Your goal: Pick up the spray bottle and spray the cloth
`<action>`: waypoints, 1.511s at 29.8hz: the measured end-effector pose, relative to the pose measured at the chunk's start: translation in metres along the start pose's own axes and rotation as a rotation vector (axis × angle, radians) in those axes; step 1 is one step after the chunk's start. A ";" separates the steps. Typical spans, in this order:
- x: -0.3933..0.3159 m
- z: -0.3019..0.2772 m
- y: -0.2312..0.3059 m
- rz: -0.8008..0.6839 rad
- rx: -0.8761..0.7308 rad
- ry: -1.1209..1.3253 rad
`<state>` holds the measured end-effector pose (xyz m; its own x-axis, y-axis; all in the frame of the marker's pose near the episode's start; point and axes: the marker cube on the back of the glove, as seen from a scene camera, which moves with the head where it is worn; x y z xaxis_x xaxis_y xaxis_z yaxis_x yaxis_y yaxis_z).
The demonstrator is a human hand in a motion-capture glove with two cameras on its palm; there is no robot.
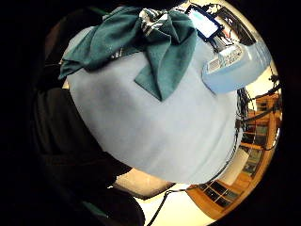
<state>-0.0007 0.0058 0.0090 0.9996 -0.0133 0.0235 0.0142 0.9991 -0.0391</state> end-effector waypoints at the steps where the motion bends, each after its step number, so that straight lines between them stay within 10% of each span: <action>1: 0.000 0.000 0.000 0.007 0.003 -0.005; 45: 0.137 -0.081 0.038 0.351 -0.017 0.105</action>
<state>0.1383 0.0384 -0.0702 0.9408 0.3250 -0.0967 -0.3302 0.9429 -0.0436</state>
